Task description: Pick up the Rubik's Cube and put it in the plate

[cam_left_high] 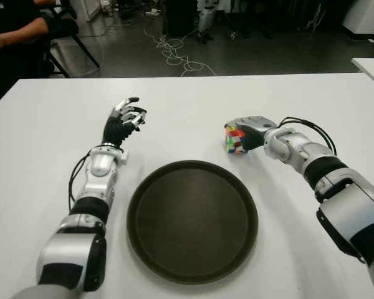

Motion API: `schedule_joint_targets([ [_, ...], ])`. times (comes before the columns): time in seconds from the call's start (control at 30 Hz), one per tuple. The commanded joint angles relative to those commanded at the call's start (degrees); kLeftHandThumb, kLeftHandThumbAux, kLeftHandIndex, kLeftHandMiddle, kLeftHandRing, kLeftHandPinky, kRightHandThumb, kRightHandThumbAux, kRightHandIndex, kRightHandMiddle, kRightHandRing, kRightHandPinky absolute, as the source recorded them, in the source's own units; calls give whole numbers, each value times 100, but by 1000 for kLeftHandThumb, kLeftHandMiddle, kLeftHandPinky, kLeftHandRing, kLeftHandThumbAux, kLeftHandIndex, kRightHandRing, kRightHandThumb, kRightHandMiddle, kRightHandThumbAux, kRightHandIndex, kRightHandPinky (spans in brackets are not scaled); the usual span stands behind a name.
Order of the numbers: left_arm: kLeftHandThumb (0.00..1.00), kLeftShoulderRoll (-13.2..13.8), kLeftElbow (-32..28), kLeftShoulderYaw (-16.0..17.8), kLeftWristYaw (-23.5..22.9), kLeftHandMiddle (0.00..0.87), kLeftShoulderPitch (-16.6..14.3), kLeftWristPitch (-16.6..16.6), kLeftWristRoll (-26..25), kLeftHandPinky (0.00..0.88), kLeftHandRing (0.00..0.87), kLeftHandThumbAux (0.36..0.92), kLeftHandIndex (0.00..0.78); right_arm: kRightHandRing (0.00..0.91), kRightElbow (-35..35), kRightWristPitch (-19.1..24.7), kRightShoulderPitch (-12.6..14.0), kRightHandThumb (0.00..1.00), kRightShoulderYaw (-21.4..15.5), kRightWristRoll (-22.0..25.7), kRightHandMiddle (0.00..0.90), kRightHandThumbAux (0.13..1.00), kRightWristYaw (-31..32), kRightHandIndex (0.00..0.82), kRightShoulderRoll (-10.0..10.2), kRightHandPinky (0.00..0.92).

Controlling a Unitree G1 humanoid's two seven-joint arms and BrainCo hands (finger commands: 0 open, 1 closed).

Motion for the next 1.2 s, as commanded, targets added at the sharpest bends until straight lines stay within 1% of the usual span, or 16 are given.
schedule_joint_targets([
  [0.2,276,7,-14,9,1,403,5,40,-9,546,485,671,219,396,-14,-4,14,698,-34,42,367,736,-22,411,10,423],
  [0.33,292,12,-22,14,-14,392,6,65,-17,541,477,674,219,438,-35,-59,36,698,-60,64,405,736,-102,412,1,450],
  [0.37,295,12,-24,15,-17,394,6,66,-19,548,479,676,219,457,-39,-71,40,698,-62,65,429,736,-121,412,-2,463],
  [0.57,284,9,-72,3,1,405,28,62,-2,546,482,679,226,495,-41,-112,42,695,-62,58,482,737,-191,414,-2,484],
  [0.87,273,-5,-146,-1,38,414,63,87,6,538,487,686,229,517,-60,-178,49,694,-103,101,502,737,-164,414,-18,498],
  [1.03,273,-11,-173,0,45,395,75,110,3,533,475,676,224,519,-56,-213,55,693,-121,90,501,737,-190,415,-25,498],
  [1.2,274,-11,-181,-6,56,396,81,104,12,543,479,672,222,530,-57,-226,64,693,-115,50,512,737,-288,416,-29,502],
])
